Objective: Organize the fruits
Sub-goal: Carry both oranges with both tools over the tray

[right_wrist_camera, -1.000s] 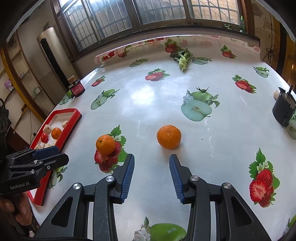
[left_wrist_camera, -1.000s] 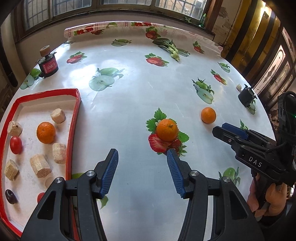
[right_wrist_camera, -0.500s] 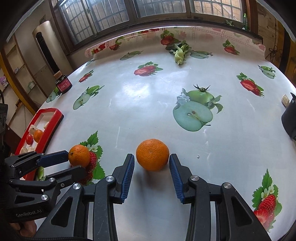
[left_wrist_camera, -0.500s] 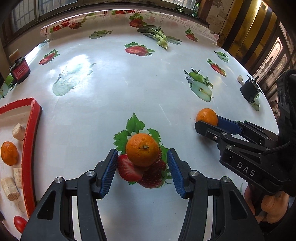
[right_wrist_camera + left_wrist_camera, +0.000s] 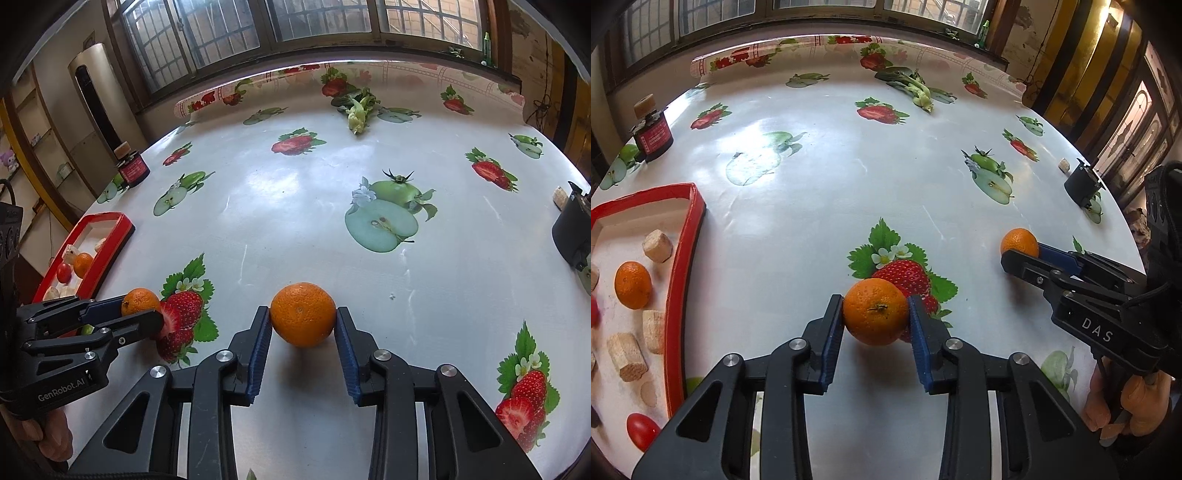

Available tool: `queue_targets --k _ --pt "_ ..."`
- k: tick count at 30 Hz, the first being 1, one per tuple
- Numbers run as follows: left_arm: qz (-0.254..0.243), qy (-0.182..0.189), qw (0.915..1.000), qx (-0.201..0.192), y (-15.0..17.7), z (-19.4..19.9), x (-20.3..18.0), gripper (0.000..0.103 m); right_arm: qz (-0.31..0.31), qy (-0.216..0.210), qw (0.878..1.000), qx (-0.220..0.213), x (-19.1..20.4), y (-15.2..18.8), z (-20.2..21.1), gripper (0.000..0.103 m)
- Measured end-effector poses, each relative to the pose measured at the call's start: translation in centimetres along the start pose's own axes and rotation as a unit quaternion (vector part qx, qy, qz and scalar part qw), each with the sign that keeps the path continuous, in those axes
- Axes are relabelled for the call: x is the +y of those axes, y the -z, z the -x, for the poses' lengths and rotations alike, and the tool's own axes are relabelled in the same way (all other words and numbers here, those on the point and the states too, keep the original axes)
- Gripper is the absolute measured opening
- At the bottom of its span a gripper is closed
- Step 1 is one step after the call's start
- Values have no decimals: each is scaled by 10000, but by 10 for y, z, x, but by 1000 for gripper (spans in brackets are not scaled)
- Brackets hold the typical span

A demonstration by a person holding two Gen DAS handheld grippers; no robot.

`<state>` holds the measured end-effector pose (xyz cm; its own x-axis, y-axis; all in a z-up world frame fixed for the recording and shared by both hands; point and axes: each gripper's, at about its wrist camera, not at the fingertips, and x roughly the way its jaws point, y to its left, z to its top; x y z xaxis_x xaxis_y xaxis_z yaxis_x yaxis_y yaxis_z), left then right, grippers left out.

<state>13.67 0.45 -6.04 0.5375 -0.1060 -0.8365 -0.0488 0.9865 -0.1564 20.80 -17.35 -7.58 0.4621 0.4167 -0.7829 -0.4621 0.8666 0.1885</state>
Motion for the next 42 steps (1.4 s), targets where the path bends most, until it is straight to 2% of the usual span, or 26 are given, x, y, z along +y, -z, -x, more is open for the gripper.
queue_targets --k 9,19,32,42 --pt "191 -59 9995 -251 20 38 18 31 93 -160 9997 -179 24 11 29 36" --pt "398 -180 9978 -500 44 74 40 31 404 -403 9978 -324 68 17 52 36" --pt "731 -335 9951 -575 72 96 74 31 803 -670 9942 -250 120 27 53 36" --pt "936 -380 9928 -636 87 110 94 32 992 -764 9920 -169 144 31 50 36"
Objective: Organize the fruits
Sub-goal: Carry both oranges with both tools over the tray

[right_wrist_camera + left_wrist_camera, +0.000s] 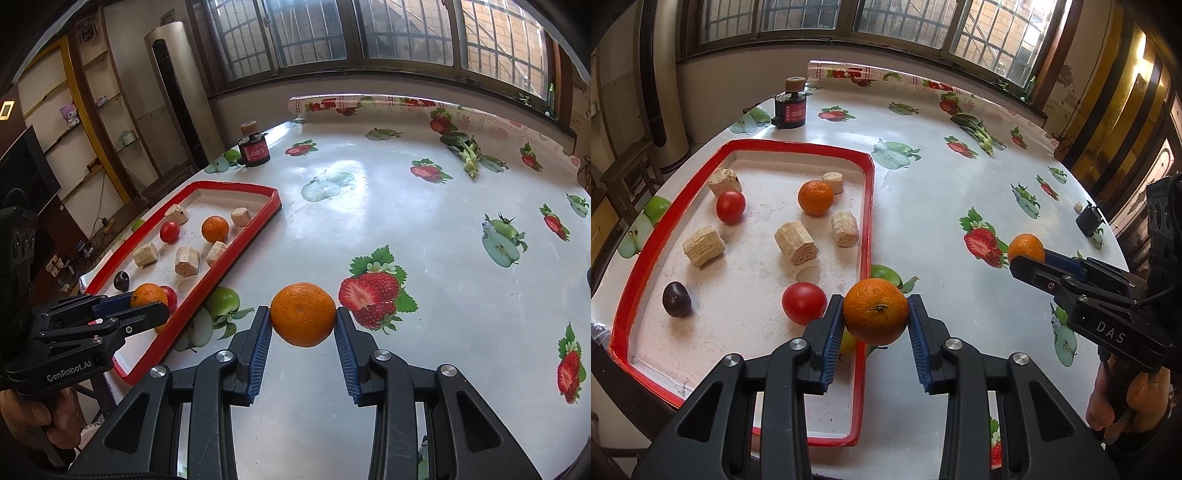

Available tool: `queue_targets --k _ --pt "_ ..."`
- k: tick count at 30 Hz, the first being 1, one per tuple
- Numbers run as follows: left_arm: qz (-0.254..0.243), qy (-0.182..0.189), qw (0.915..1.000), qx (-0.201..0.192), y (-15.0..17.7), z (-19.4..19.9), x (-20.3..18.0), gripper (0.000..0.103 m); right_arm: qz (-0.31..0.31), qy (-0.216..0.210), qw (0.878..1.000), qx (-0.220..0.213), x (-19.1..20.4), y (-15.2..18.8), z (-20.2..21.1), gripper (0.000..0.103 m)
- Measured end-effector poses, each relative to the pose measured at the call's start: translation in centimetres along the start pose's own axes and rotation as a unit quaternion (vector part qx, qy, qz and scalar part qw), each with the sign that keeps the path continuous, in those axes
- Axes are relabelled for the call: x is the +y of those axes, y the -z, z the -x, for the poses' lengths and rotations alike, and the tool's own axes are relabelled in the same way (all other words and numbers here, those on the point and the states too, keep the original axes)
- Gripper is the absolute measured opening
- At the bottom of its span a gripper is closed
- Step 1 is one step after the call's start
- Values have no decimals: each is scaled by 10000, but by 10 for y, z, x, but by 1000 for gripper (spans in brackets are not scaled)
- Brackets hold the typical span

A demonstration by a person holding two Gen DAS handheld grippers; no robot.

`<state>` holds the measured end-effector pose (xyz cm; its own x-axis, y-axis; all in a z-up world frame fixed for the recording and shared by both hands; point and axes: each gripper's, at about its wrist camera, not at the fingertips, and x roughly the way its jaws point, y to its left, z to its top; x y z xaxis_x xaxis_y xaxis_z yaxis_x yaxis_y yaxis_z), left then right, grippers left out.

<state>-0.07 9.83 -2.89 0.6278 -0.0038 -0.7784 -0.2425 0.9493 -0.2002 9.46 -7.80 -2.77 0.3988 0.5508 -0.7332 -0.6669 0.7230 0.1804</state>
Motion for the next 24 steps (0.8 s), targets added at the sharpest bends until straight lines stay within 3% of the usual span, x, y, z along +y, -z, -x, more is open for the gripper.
queue_targets --k 24 --pt "679 -307 9972 -25 14 18 76 32 499 -478 9974 200 69 -21 -38 36"
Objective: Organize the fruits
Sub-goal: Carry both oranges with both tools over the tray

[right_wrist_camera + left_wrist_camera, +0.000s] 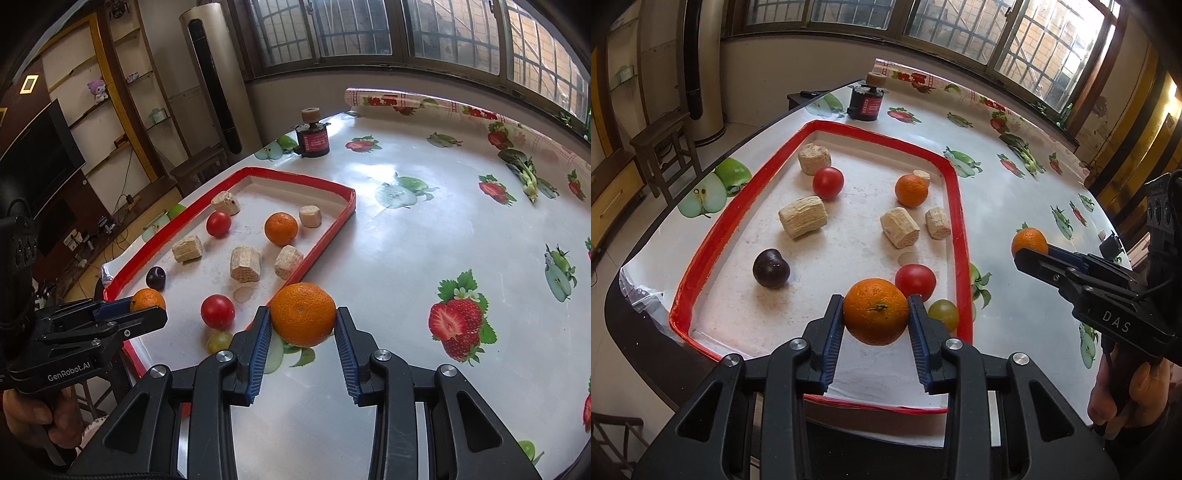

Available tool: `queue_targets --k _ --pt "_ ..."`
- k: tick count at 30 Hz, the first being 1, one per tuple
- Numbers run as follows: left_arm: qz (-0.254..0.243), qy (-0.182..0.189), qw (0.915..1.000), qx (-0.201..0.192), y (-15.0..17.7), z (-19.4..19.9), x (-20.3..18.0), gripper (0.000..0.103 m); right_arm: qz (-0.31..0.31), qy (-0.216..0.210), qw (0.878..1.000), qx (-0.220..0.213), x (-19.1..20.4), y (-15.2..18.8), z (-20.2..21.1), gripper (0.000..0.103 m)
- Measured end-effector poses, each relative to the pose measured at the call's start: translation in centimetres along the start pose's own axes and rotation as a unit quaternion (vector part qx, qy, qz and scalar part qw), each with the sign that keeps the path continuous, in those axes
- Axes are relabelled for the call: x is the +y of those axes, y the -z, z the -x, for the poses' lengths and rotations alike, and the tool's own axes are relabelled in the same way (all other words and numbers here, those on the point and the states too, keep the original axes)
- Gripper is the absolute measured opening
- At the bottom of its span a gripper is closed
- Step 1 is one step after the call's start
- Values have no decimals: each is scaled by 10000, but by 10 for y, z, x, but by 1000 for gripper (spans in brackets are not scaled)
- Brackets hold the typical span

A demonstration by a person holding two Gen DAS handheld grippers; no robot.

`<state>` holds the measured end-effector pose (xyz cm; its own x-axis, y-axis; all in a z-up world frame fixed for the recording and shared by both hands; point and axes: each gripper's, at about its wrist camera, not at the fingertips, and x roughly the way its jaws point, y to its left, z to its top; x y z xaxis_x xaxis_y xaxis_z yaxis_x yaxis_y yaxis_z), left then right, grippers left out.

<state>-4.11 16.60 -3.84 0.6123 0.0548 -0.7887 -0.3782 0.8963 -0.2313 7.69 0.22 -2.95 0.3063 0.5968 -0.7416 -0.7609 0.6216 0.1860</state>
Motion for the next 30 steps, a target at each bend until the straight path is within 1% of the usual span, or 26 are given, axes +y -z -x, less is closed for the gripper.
queue_targets --k 5,11,20,26,30 --pt "116 -83 9999 43 0 -3 14 32 71 -125 9999 64 11 -9 -14 36" --pt "195 -153 9997 76 -5 -9 23 32 169 -223 9995 155 20 -18 -33 36" --pt "202 -255 9993 196 -12 -25 27 32 311 -298 9987 277 28 -32 -60 36" --pt "185 -276 9989 324 -11 -35 28 32 300 -303 9984 370 26 -32 -72 35" --pt "179 -292 9989 321 -12 -35 27 32 304 -343 9982 396 25 -32 -76 36"
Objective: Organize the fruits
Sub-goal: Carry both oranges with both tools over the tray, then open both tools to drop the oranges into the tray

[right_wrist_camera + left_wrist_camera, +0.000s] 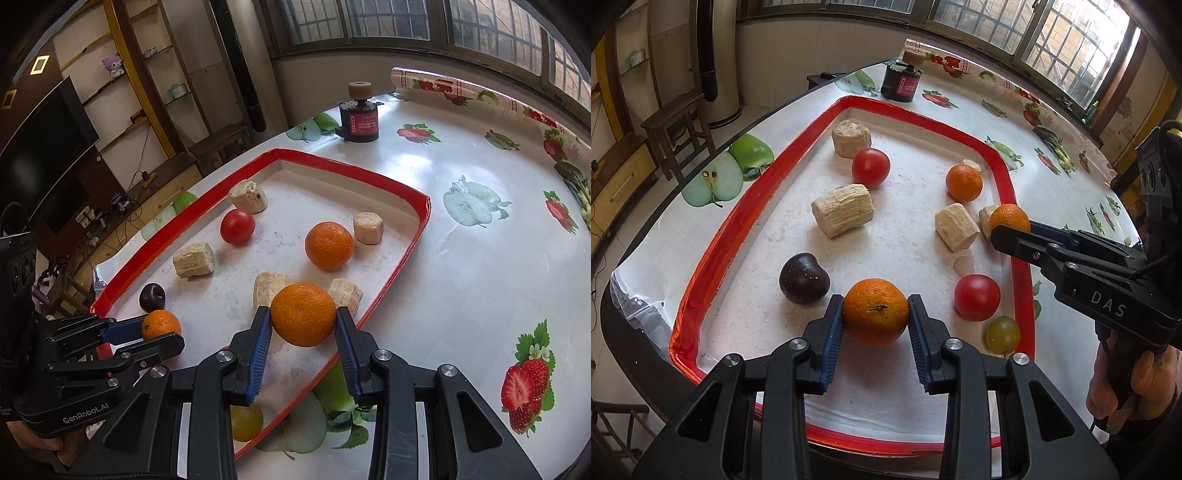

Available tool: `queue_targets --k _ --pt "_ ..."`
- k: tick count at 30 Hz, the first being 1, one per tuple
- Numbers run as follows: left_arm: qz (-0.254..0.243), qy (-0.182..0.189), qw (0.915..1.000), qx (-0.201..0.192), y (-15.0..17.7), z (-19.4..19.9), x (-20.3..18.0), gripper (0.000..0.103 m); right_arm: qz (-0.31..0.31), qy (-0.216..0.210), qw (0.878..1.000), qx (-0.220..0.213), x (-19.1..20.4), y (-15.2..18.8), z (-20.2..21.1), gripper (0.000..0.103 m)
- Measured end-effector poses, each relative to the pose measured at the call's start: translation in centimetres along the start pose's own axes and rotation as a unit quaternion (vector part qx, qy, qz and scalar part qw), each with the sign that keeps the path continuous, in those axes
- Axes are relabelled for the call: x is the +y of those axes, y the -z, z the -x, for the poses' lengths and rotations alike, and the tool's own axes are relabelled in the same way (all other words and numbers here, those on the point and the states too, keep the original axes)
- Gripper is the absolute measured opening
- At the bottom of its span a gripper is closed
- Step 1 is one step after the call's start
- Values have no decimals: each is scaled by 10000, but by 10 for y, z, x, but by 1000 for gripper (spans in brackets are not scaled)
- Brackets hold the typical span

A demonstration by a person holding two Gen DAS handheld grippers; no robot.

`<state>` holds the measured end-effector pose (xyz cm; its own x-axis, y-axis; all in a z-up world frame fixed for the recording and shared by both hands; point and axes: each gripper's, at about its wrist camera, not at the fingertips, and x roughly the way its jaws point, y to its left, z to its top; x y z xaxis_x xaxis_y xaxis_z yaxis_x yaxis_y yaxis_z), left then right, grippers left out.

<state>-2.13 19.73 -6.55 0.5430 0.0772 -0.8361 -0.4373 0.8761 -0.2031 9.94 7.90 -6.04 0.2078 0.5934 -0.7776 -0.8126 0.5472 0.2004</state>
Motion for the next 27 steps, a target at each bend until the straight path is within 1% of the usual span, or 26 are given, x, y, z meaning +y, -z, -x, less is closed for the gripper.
queue_targets --k 5,11,12,13,14,15,16,21,23,24,27 --pt "40 -32 10000 13 0 0 0 32 25 -10 10000 1 1 0 -1 38" --pt "12 -181 9998 53 1 1 -3 33 -2 -31 10000 -37 -1 1 4 39" --pt "20 -187 9998 56 2 2 -2 35 -1 -36 10000 -46 -1 1 6 40" --pt "26 -195 9998 36 2 3 -2 41 -3 -47 10000 -59 -1 2 8 42" --pt "34 -212 9998 8 2 5 -2 45 -2 -40 10000 -67 0 3 9 43" --pt "42 -224 9997 -31 3 7 -2 48 10 -22 10000 -77 0 4 11 48" --pt "39 -225 9997 -57 3 9 -2 48 27 -18 9999 -97 1 4 13 52" --pt "17 -281 9996 -84 6 16 -1 48 34 -46 9999 -134 1 10 20 53" --pt "25 -280 9996 -96 8 19 0 48 43 -70 9998 -153 0 13 24 55" --pt "26 -278 9996 -101 9 21 0 48 51 -99 9998 -172 -1 14 25 58" --pt "7 -325 9993 -172 13 26 -1 48 55 -200 9995 -224 -4 19 32 59"
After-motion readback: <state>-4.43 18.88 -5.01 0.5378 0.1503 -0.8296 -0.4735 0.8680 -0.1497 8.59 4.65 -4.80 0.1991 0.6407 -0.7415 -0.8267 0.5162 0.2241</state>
